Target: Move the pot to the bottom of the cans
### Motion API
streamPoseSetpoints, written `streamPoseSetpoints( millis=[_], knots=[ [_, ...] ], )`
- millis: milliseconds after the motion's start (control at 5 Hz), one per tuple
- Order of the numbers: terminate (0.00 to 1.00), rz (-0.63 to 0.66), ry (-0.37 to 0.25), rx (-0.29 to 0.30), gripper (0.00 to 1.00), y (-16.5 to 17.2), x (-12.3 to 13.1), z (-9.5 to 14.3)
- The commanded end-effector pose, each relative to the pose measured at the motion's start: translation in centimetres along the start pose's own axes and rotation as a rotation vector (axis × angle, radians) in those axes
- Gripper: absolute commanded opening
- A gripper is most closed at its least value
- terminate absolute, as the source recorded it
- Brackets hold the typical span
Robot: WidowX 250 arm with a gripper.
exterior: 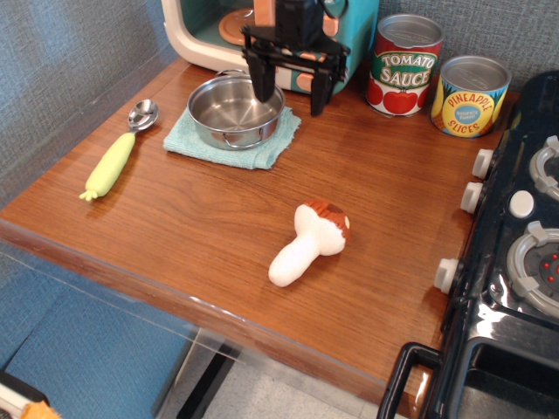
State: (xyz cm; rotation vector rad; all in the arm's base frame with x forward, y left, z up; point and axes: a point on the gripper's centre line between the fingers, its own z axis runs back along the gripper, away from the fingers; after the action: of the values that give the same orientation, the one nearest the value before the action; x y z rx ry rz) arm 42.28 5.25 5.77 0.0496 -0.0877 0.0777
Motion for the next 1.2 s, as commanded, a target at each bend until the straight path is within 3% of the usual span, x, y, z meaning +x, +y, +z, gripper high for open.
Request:
streamPoseSetpoints(
  millis=[0, 200, 800, 1000],
  knots=[
    [0.0, 0.01, -0.012, 0.073, 1.0, 1.5, 0.7, -0.4],
    [0.0, 0.01, -0.006, 0.061, 0.0, 1.8, 0.4, -1.1],
    [0.0, -0.015, -0.04, 0.046, 0.0, 1.3, 0.3, 0.5],
    [0.0, -0.065, -0.075, 0.047, 0.0, 0.0, 0.0, 2.9]
  ],
)
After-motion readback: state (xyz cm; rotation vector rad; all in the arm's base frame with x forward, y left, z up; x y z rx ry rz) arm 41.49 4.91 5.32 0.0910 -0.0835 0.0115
